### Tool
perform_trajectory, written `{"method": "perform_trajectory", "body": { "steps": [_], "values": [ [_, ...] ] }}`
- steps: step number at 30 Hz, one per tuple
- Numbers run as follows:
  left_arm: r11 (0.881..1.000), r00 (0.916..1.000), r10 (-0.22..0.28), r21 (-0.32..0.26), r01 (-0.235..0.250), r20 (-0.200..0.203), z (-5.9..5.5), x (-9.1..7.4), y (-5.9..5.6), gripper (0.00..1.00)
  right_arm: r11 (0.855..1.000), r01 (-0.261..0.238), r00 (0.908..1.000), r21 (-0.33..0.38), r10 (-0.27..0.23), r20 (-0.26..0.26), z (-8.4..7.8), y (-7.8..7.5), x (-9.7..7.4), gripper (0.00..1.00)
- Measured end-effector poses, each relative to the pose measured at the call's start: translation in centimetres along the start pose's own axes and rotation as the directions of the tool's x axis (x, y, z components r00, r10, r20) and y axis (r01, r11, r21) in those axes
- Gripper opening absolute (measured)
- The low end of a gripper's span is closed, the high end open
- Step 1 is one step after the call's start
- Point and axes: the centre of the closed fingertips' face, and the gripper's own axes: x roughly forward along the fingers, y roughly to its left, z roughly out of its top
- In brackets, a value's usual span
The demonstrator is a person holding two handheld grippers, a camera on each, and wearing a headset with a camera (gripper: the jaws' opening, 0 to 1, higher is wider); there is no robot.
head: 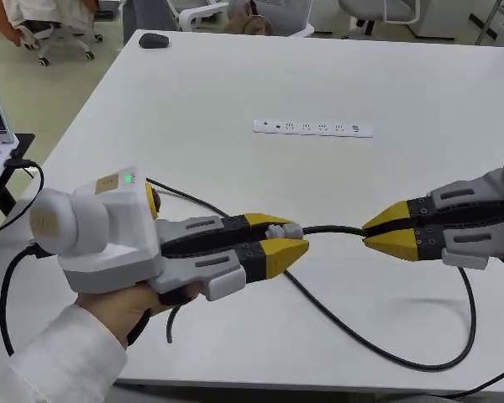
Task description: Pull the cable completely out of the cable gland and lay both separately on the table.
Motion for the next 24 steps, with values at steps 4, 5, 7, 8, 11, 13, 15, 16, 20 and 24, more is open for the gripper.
{"method": "perform_trajectory", "body": {
  "steps": [4, 5, 7, 8, 11, 13, 15, 16, 20, 24],
  "values": [
    [1.0, 1.0, 0.005, -0.002, -0.005, 0.004, 0.1, -0.1, 0.1, 0.18, 1.0, 0.012, 0.9999, 0.015, -0.012, -0.007, -0.6, -0.1, -0.4, 0.03],
    [1.0, 1.0, 0.005, -0.002, -0.005, 0.005, 0.1, -0.1, 0.1, 0.18, 1.0, 0.015, 0.9999, 0.019, -0.015, -0.009, -0.7, -0.1, -0.5, 0.03],
    [1.0, 1.0, 0.005, -0.003, -0.005, 0.007, 0.1, -0.1, 0.1, 0.18, 0.999, 0.021, 0.9997, 0.025, -0.021, -0.013, -1.0, -0.1, -0.7, 0.03],
    [1.0, 0.9999, 0.006, -0.004, -0.006, 0.008, 0.1, -0.1, 0.2, 0.18, 0.999, 0.024, 0.9996, 0.027, -0.024, -0.015, -1.1, -0.2, -0.8, 0.03],
    [1.0, 0.9999, 0.008, -0.008, -0.008, 0.012, 0.2, -0.2, 0.2, 0.18, 0.999, 0.03, 0.9995, 0.035, -0.029, -0.013, -1.2, -0.2, -0.9, 0.03],
    [1.0, 0.9999, 0.009, -0.005, -0.009, 0.01, 0.1, -0.2, 0.3, 0.18, 0.999, 0.029, 0.9995, 0.037, -0.028, -0.014, -1.2, -0.1, -0.9, 0.03],
    [1.0, 0.9999, 0.008, -0.002, -0.008, 0.008, 0.1, -0.2, 0.2, 0.18, 0.999, 0.029, 0.9995, 0.038, -0.028, -0.017, -1.3, -0.1, -0.8, 0.03],
    [1.0, 0.9999, 0.008, -0.001, -0.008, 0.008, 0.1, -0.1, 0.2, 0.18, 0.999, 0.03, 0.9994, 0.04, -0.029, -0.016, -1.4, -0.1, -0.8, 0.03],
    [1.0, 1.0, 0.005, 0.003, -0.005, 0.005, 0.1, -0.1, 0.2, 0.18, 0.998, 0.034, 0.9991, 0.051, -0.033, -0.026, -1.7, -0.1, -0.6, 0.04],
    [1.0, 1.0, -0.003, 0.014, 0.003, -0.001, 0.0, 0.0, 0.0, 0.18, 0.998, 0.04, 0.9986, 0.048, -0.038, -0.038, -1.9, -0.3, -0.5, 0.04]
  ]
}}
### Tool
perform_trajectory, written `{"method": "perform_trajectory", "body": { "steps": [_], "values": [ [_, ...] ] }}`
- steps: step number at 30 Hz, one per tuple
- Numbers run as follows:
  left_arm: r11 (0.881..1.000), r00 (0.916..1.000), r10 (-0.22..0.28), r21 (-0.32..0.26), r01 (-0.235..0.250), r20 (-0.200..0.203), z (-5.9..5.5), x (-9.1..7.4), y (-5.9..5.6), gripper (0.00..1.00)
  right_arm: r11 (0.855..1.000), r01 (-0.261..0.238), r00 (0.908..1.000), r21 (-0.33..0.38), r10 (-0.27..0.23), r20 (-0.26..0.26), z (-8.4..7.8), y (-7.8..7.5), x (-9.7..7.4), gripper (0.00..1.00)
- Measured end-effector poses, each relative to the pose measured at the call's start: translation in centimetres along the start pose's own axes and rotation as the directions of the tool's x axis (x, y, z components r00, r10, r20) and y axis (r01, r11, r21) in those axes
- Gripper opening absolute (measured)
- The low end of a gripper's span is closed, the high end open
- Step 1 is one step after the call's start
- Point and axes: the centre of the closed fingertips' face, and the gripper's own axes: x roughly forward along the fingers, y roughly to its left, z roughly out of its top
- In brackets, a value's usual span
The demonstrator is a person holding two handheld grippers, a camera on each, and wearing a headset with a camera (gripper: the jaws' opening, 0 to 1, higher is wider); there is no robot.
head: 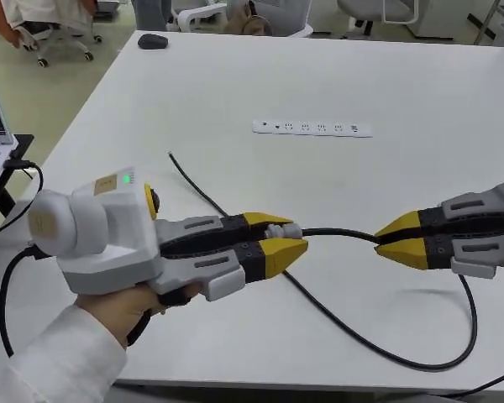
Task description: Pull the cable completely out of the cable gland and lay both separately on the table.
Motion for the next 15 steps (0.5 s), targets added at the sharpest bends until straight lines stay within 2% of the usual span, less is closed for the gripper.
{"method": "perform_trajectory", "body": {
  "steps": [6, 9, 11, 15],
  "values": [
    [1.0, 1.0, -0.007, 0.013, 0.007, -0.004, 0.0, 0.1, -0.3, 0.18, 1.0, 0.026, 0.9997, 0.001, -0.026, 0.004, 0.2, -0.6, 0.0, 0.06],
    [1.0, 0.9999, -0.009, 0.027, 0.009, -0.013, -0.1, 0.2, -0.4, 0.18, 0.999, 0.034, 0.9992, -0.002, -0.034, 0.02, 0.8, -0.7, 0.0, 0.12],
    [0.999, 0.9998, -0.006, 0.032, 0.006, -0.021, -0.3, 0.2, -0.4, 0.18, 1.0, 0.025, 0.999, -0.011, -0.024, 0.038, 1.6, -0.4, 0.1, 0.12],
    [0.999, 0.9997, -0.01, 0.034, 0.01, -0.024, -0.3, 0.3, -0.4, 0.18, 0.999, 0.015, 0.9992, -0.052, -0.013, 0.039, 2.6, 0.0, 0.8, 0.17]
  ]
}}
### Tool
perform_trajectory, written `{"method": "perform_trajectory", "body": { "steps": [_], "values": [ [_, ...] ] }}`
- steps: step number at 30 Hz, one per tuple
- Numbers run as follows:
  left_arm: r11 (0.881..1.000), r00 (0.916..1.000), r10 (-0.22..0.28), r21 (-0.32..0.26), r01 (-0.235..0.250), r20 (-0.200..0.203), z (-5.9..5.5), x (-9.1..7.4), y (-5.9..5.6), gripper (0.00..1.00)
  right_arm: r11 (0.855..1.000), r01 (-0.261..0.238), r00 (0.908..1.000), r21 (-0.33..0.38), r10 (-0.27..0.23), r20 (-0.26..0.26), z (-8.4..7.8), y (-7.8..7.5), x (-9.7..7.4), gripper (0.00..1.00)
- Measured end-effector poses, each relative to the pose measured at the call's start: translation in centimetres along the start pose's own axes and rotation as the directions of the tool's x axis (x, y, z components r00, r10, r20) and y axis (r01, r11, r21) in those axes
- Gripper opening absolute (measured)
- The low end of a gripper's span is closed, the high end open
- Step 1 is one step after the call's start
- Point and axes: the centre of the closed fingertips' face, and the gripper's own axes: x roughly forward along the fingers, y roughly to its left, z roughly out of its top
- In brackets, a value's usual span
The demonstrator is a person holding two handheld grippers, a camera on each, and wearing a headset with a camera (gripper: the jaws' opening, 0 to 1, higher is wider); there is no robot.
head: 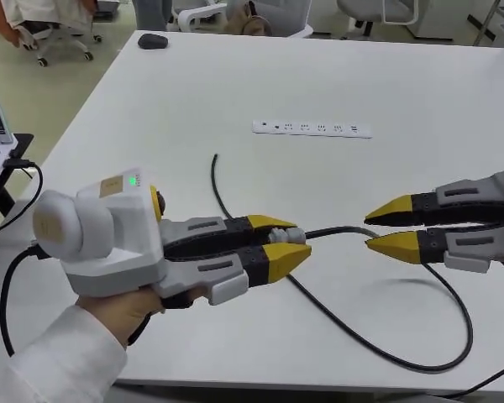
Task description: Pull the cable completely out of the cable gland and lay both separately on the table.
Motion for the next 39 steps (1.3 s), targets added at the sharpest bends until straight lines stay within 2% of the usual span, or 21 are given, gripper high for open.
{"method": "perform_trajectory", "body": {
  "steps": [9, 17, 23, 39],
  "values": [
    [1.0, 0.9999, -0.009, 0.005, 0.009, -0.008, -0.2, 0.1, -0.2, 0.18, 0.994, -0.074, 0.9967, -0.079, 0.077, 0.026, 2.4, 1.6, 2.8, 0.22],
    [1.0, 0.9999, -0.011, 0.006, 0.011, -0.009, -0.2, 0.0, -0.2, 0.18, 0.989, -0.103, 0.9929, -0.104, 0.108, 0.048, 3.4, 2.1, 4.2, 0.17],
    [1.0, 0.9999, -0.009, 0.006, 0.009, -0.007, -0.1, 0.1, -0.1, 0.18, 0.986, -0.129, 0.9894, -0.104, 0.135, 0.052, 3.5, 2.5, 4.4, 0.08],
    [1.0, 0.9998, -0.01, 0.001, 0.01, 0.016, 0.4, -0.1, -0.1, 0.18, 0.986, -0.141, 0.9861, -0.084, 0.148, 0.076, 3.6, 2.8, 4.2, 0.04]
  ]
}}
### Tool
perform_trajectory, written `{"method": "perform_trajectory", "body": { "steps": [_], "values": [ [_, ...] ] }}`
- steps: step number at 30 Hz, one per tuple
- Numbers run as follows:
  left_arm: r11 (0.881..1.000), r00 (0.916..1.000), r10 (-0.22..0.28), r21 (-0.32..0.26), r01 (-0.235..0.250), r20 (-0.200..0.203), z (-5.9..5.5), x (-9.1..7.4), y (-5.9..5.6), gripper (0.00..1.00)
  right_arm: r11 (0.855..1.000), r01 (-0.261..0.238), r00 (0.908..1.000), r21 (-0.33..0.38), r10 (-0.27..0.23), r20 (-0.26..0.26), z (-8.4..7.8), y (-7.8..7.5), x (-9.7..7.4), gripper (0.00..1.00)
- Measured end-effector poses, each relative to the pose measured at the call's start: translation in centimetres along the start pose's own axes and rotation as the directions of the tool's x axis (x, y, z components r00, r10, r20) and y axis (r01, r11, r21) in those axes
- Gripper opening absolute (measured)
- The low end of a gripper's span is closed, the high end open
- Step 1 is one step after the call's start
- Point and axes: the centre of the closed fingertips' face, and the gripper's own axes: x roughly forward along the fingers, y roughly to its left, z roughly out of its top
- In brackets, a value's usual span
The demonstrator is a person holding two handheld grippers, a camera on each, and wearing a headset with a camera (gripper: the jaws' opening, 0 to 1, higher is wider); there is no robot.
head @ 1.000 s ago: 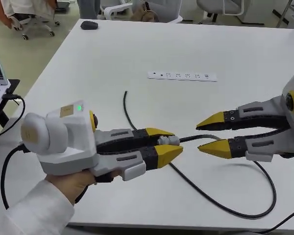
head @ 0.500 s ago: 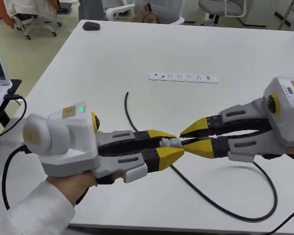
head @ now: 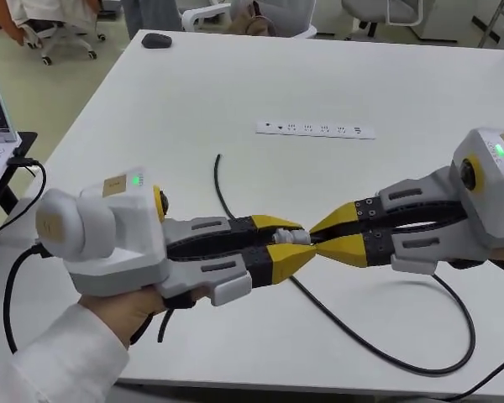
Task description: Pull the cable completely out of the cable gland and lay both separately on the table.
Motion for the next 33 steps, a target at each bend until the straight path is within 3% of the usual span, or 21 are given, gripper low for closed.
{"method": "perform_trajectory", "body": {
  "steps": [14, 33],
  "values": [
    [1.0, 0.9997, 0.018, -0.008, -0.018, 0.015, 0.3, -0.2, 0.3, 0.18, 1.0, 0.017, 0.9999, 0.019, -0.017, -0.002, -0.5, -0.3, -1.1, 0.03],
    [1.0, 0.9999, 0.011, -0.003, -0.011, -0.008, -0.1, -0.1, 0.2, 0.18, 0.991, 0.082, 0.9963, 0.104, -0.079, -0.034, -3.5, -0.3, -3.6, 0.03]
  ]
}}
